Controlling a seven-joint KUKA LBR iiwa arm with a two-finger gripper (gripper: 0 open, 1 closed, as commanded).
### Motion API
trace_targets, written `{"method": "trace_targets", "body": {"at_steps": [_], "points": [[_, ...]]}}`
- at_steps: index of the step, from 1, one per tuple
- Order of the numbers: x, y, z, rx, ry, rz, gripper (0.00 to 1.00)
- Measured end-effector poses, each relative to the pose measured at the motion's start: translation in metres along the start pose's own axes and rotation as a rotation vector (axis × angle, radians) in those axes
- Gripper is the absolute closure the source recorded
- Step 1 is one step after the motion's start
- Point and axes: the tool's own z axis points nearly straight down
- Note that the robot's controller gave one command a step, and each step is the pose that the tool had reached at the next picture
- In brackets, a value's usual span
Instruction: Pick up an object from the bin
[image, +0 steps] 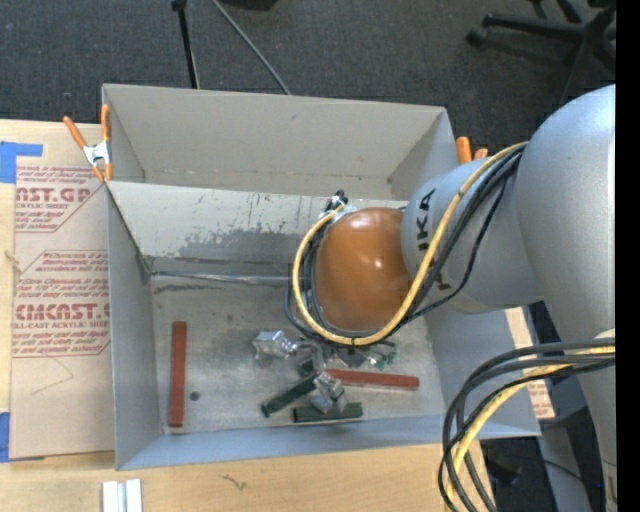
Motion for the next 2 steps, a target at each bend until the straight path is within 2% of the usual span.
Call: {"method": "trace_targets", "body": {"at_steps": [1, 2], "points": [[-0.001, -0.002, -0.003, 0.004, -0.004, 0.002, 1.00], [0.001, -0.019, -0.191, 0.012, -0.012, -0.063, 1.00]]}}
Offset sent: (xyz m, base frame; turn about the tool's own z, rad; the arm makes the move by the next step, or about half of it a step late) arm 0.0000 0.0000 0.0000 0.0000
